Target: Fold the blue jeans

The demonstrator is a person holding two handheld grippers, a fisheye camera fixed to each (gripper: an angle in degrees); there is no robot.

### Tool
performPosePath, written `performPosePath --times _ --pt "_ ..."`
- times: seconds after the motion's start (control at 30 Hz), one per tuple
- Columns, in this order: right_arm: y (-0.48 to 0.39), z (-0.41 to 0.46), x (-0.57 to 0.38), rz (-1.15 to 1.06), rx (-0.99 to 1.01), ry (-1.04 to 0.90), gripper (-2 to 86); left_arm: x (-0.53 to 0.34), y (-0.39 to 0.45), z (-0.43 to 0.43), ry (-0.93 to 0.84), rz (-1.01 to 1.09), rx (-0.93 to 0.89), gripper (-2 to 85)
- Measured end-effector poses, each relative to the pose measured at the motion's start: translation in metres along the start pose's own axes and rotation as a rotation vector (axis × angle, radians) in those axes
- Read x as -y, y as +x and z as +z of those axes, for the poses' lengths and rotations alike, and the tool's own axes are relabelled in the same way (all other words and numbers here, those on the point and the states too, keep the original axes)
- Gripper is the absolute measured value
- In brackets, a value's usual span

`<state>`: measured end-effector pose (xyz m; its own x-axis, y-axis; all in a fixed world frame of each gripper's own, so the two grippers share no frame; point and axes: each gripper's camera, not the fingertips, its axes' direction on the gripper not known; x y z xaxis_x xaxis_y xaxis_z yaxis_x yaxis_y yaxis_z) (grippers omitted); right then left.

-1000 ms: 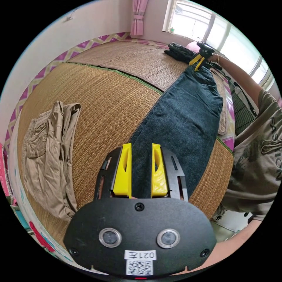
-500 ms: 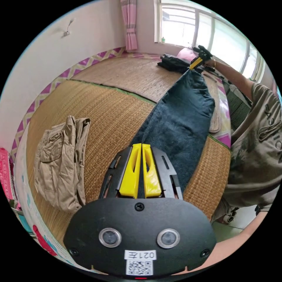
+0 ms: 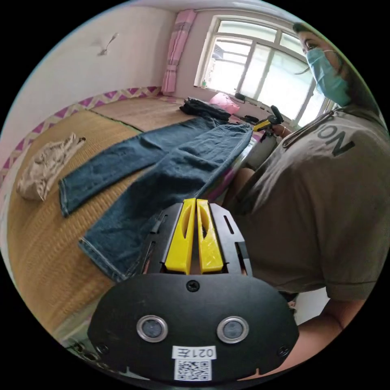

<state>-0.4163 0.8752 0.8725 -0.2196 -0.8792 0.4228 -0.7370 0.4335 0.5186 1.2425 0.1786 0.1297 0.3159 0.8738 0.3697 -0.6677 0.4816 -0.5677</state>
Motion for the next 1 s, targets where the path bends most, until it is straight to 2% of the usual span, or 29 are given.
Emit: performPosePath --times 0.07,0.2,0.37,0.53,0.67,0.7,0.8,0.87,0.93,1.0 --pt "-0.007 0.033 -0.043 0.065 0.035 -0.041 -1.0 -0.032 -0.008 0.015 0.0 -0.053 -0.047 -0.9" --pt "0.002 0.051 -0.099 0.176 0.086 0.022 -1.0 -0.078 -0.029 0.016 0.052 -0.132 -0.135 -1.0" --pt "0.021 0.042 -0.16 0.271 0.105 0.13 -0.9 -0.101 -0.028 0.012 0.039 -0.098 -0.245 -1.0" --pt "0.036 0.078 -0.187 0.303 0.144 0.054 -0.6 -0.142 -0.058 0.046 -0.019 -0.226 -0.308 -0.9" --pt "0.062 0.075 -0.198 0.407 0.278 0.053 1.4 -0.156 -0.09 0.029 0.059 -0.293 -0.418 -0.4" --pt "0.064 0.069 -0.198 0.41 0.292 0.068 1.8 -0.159 -0.1 0.004 0.145 -0.286 -0.418 -0.1" --pt "0.077 0.02 -0.194 0.389 0.328 0.279 6.5 -0.161 -0.136 -0.066 0.317 -0.322 -0.304 3.9" --pt "0.091 -0.013 -0.168 0.352 0.316 0.451 9.7 -0.142 -0.158 -0.093 0.311 -0.319 -0.168 6.5" --pt "0.095 -0.016 -0.123 0.289 0.163 0.436 10.3 -0.095 -0.189 -0.102 0.231 -0.279 0.023 8.0" --pt "0.101 0.003 -0.063 0.213 0.05 0.347 10.8 -0.054 -0.221 -0.09 0.169 -0.253 0.099 8.5"
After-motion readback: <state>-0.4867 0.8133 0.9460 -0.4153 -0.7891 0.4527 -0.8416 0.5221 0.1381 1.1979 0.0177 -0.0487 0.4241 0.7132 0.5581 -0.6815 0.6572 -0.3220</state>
